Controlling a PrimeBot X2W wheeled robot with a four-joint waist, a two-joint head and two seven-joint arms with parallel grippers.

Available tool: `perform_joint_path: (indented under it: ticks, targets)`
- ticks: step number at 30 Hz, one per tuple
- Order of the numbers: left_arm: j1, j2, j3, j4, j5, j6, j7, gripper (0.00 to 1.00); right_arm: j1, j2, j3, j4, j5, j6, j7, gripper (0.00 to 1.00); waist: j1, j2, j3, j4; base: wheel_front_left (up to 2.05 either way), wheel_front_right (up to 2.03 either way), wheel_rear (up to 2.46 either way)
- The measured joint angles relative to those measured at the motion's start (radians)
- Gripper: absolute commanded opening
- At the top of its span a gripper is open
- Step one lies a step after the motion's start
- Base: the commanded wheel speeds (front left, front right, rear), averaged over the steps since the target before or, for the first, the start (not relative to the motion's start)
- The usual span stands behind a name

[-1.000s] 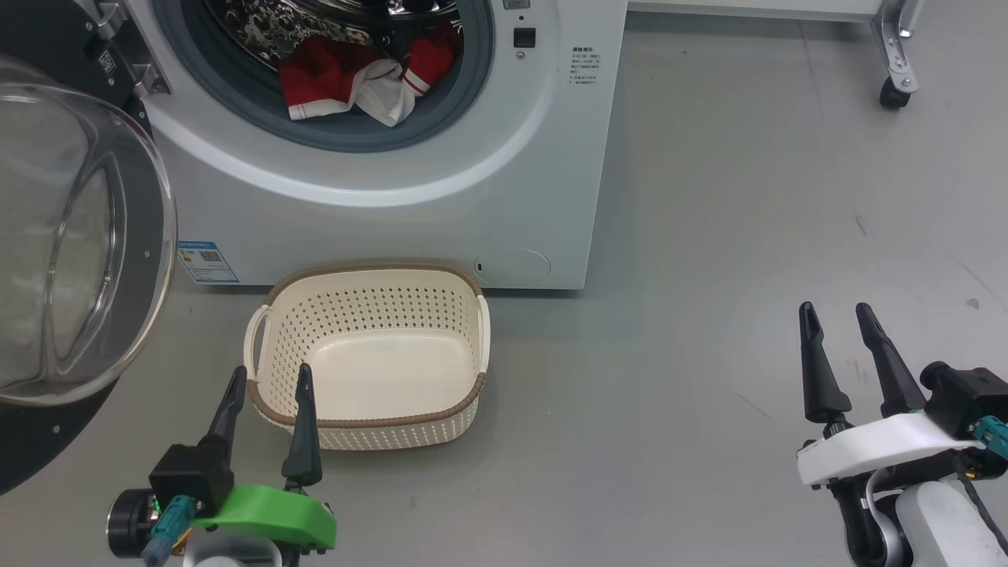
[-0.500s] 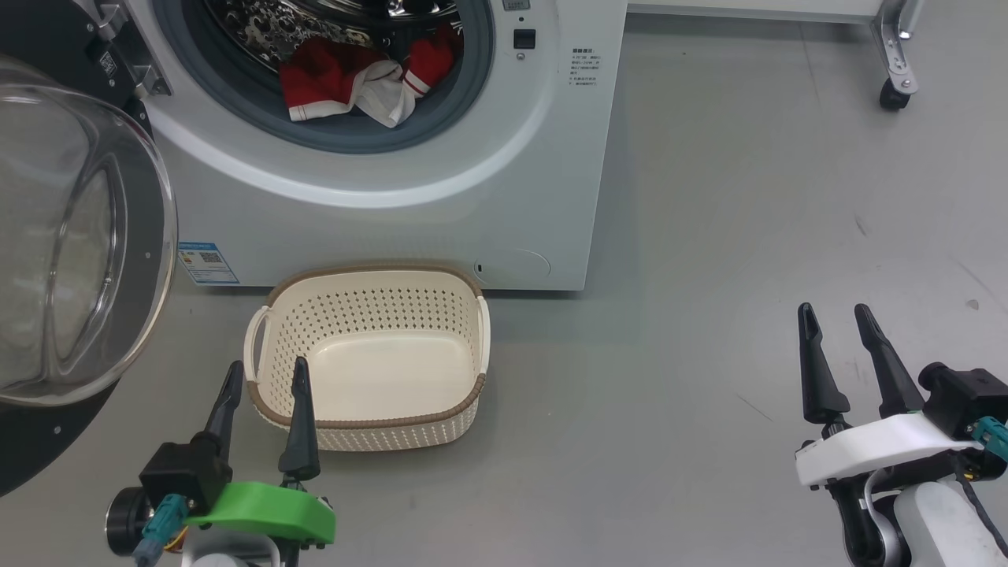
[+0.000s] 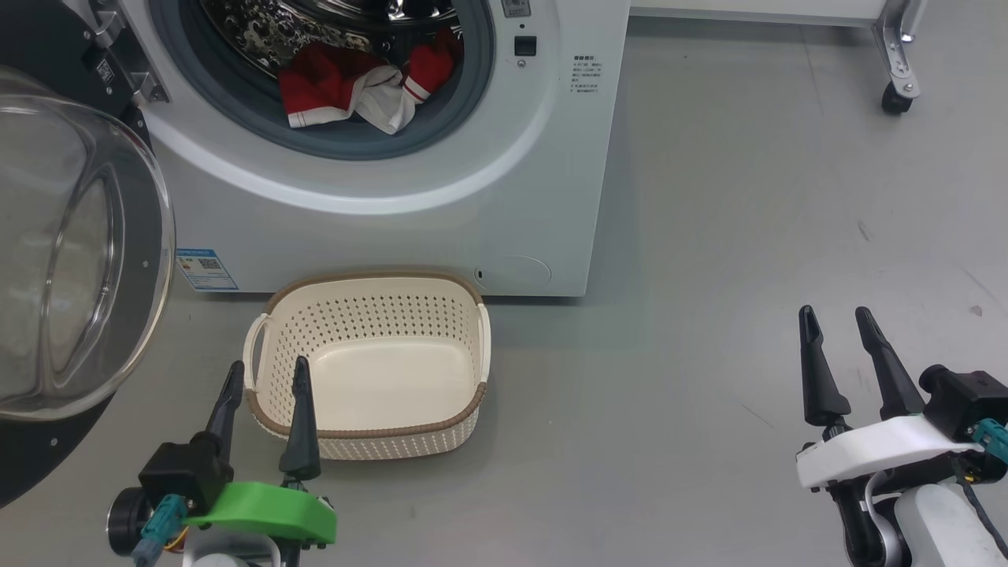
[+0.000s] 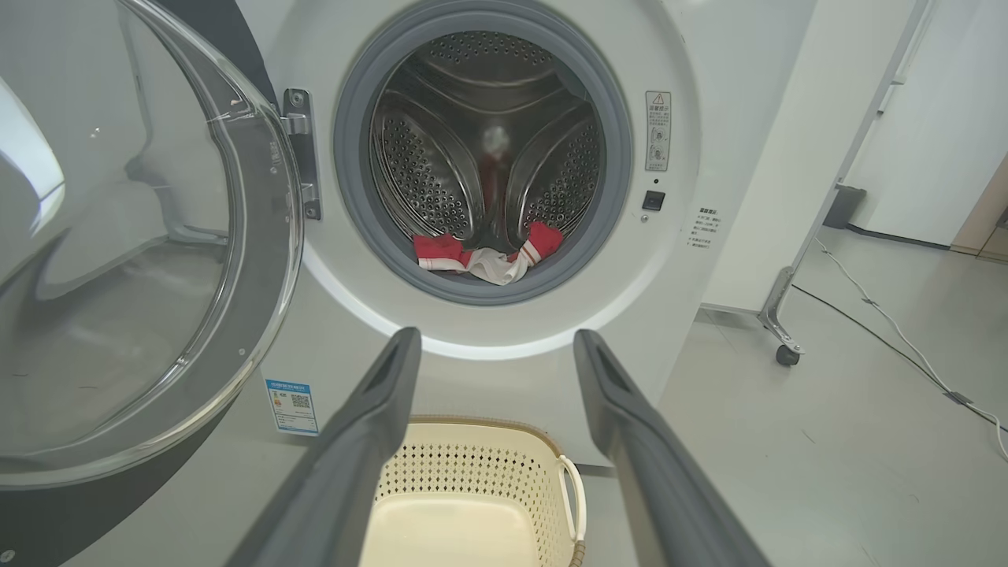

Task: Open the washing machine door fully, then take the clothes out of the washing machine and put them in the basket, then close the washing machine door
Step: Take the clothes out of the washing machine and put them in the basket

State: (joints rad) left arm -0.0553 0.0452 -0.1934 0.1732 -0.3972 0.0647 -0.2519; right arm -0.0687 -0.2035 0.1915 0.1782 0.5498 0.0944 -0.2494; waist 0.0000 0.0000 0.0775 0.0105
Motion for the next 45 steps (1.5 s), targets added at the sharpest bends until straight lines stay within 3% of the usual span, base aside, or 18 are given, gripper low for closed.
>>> perform_joint_path:
  ticks: [27, 45]
  targets:
    - [0.002, 0.000, -0.002, 0.011, 0.036, 0.019, 0.000, 1.00, 0.002, -0.001, 0.007, 0.011, -0.014, 0.001, 0.000, 1.00, 0.0000, 0.0000, -0.005, 0.008, 1.08, -1.08, 0.00]
    - [0.002, 0.000, -0.007, 0.008, 0.041, 0.027, 0.000, 1.00, 0.002, 0.000, 0.002, 0.011, -0.014, 0.001, 0.000, 1.00, 0.0000, 0.0000, 0.002, 0.010, 0.44, -0.44, 0.00]
